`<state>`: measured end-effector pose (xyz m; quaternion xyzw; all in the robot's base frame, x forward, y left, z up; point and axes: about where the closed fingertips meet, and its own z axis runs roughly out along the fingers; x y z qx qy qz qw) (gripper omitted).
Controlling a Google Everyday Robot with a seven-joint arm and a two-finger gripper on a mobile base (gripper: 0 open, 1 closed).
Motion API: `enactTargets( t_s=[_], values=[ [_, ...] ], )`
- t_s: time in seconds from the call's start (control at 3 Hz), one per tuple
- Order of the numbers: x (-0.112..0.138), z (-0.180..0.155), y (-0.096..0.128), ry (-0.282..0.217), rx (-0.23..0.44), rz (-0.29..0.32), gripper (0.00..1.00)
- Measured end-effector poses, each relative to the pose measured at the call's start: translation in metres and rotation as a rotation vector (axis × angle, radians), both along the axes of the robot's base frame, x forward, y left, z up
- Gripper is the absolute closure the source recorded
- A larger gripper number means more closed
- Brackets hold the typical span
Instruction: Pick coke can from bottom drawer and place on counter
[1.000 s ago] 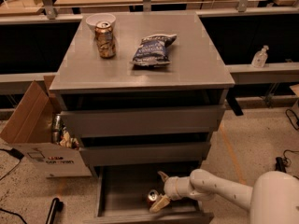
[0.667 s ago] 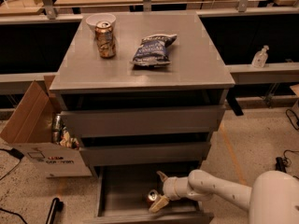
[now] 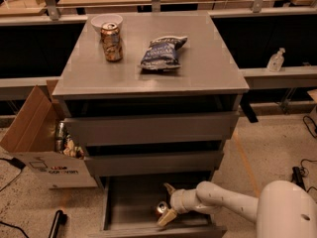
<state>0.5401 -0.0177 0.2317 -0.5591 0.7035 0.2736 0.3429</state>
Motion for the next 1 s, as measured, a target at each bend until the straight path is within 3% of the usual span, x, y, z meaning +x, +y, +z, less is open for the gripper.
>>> enactTargets(
  t_s=[0.33,1.0],
  values=[
    [0.000,-0.009,-0.006,-0.002,0.018,-0.004,0.00],
    [-0.002,-0.020,-0.012,-0.004,0.031,0.009,0.23]
  ],
)
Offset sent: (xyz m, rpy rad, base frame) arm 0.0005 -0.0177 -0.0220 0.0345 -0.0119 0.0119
